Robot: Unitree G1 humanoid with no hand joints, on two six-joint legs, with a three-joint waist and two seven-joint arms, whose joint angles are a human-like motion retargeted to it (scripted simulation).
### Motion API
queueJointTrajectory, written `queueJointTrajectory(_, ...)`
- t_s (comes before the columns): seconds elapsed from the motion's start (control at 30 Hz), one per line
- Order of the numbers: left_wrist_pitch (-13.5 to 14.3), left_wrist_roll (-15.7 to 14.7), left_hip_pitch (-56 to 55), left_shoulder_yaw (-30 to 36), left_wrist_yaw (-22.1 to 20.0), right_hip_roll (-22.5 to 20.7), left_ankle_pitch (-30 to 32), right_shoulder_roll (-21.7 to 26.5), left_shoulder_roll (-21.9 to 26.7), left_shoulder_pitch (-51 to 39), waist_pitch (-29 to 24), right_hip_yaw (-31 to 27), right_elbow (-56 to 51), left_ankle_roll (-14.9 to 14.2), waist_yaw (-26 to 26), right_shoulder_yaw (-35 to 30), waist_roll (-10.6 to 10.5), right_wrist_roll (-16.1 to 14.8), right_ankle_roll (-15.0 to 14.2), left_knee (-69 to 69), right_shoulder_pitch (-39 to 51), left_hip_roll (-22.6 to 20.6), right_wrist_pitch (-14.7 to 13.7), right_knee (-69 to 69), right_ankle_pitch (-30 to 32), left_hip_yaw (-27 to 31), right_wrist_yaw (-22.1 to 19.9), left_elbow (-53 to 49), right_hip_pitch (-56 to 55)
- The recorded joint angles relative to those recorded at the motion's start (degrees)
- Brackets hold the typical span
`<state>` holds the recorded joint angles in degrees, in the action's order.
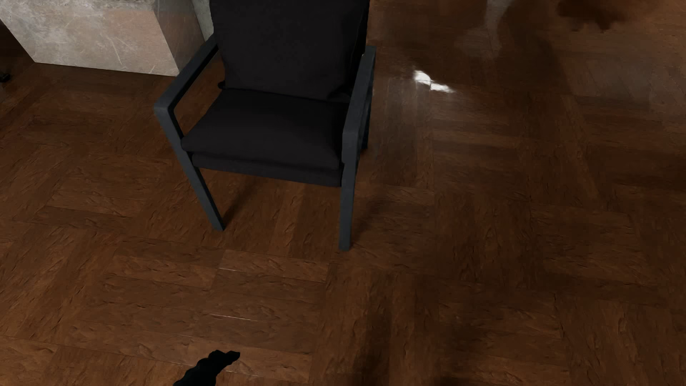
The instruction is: Approach the dark chair
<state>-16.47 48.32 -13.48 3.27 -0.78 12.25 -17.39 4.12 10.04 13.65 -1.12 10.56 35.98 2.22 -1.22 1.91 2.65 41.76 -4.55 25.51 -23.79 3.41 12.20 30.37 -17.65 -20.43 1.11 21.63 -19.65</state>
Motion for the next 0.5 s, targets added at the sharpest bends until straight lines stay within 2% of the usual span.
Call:
queueJointTrajectory(0.13, 0.36, 3.14, 0.87, 4.18, 5.00, -0.86, -1.23, -0.15, -2.44, -1.04, -0.30, -3.13, -4.21, 0.58, 0.38, 1.01, 0.29, -0.85, -0.58, 0.97, -0.34, 0.75, -0.92, 1.66, -0.08, -2.99, -2.52, 2.39, -1.15)
queueJointTrajectory(0.23, 0.42, 5.66, 1.18, 7.03, 5.44, -1.63, -1.49, -0.53, -3.77, -1.74, -0.48, -4.71, -4.53, 0.83, 0.56, 1.33, 0.67, -1.35, -0.47, 1.13, -0.47, 1.21, -0.41, 1.62, -0.09, -4.52, -2.48, 3.31, -1.53)
queueJointTrajectory(0.37, 1.12, 6.07, 0.75, 10.12, 6.64, -2.46, -1.54, -1.71, -3.61, -2.91, -0.84, -5.58, -3.41, 1.18, 0.65, 3.19, 0.92, -3.94, -0.48, 1.60, -1.01, 1.89, 0.36, 0.64, 0.16, -5.48, -2.46, 3.53, -1.70)
queueJointTrajectory(0.5, 0.68, 4.79, 0.51, 10.35, 6.23, -3.27, -1.33, -1.83, -3.06, -3.71, -1.09, -5.78, -1.72, 1.17, 0.58, 3.82, 0.70, -3.69, -0.57, 1.45, -1.39, 2.54, 1.11, -1.17, 0.97, -5.95, -2.21, 3.58, -1.32)
